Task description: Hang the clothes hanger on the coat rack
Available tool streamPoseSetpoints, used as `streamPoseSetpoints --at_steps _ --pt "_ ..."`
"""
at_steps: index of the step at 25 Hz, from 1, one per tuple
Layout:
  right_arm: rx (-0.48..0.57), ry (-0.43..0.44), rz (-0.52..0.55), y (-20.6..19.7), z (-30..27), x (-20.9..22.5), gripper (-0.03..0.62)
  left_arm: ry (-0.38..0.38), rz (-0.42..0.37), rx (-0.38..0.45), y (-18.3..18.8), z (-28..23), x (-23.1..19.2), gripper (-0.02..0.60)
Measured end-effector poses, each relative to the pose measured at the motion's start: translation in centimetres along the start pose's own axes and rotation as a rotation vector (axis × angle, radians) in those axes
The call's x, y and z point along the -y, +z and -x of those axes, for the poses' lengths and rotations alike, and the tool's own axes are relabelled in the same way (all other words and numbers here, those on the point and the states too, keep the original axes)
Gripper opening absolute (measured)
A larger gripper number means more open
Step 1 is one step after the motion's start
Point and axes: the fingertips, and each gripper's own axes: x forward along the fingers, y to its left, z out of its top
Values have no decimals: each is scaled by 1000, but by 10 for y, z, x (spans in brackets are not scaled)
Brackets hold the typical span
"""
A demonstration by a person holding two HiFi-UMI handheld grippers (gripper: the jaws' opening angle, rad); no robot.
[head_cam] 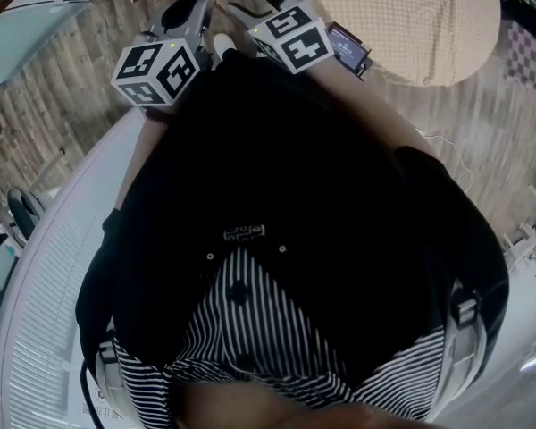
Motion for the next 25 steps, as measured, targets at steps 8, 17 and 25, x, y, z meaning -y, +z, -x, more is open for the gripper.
streamPoseSetpoints --at_steps 8,17,25 --pt "118 -122 -91 -9 67 42 92 -84 -41 -27 -6 -26 61 5" --pt "158 -71 -180 -30 107 49 2 -158 -51 -61 -26 -45 111 5" --pt "175 -71 -187 -40 115 62 2 -158 -25 -103 -47 -59 113 5"
